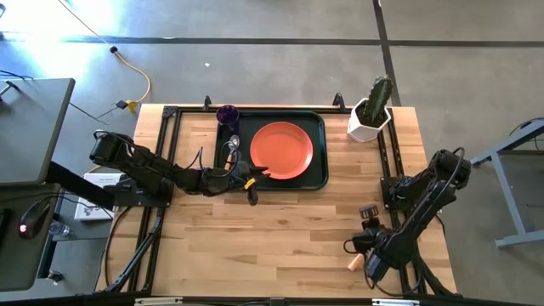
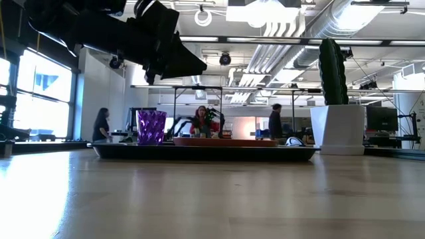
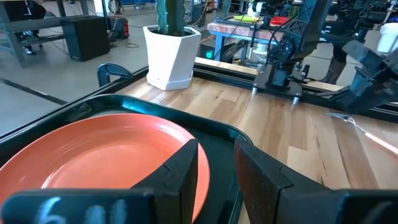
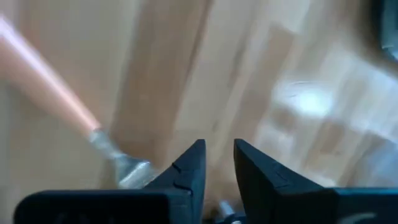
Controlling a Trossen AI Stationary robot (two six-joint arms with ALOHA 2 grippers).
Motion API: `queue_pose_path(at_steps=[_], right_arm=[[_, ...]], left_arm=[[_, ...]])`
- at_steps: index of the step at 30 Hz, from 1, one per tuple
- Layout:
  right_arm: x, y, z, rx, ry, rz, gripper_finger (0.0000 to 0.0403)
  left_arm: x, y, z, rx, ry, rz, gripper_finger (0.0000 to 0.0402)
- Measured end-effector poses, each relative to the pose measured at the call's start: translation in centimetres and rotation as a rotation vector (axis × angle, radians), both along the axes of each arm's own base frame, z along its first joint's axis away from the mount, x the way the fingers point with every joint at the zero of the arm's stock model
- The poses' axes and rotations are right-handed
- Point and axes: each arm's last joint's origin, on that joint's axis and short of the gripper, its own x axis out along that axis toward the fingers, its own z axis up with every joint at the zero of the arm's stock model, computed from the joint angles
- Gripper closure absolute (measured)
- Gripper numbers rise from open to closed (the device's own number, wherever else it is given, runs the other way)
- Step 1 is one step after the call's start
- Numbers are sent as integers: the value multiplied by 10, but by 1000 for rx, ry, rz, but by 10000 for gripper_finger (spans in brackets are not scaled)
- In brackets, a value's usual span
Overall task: Pick and place plate/cup/fork/spoon on tray
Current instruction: Put the fork on the left side of the serving tray, between the plate and the spoon
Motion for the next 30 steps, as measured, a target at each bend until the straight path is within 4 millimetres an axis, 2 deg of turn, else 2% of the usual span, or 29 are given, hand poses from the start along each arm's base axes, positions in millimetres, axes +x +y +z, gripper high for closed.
queue_pose_path(at_steps=[5,10,16,23,30], right_arm=[[-10,6,-12,114,90,-11,282],[-24,4,-26,118,124,-37,242],[-33,3,-42,185,131,-21,230],[-34,0,-47,184,111,-33,260],[-34,1,-48,201,125,-40,362]], left_arm=[[0,0,0,-3,2,-18,305],[0,0,-3,1,31,-21,305],[0,0,-3,4,31,-10,306],[-1,1,-3,8,30,8,306],[-1,1,-3,8,29,9,306]])
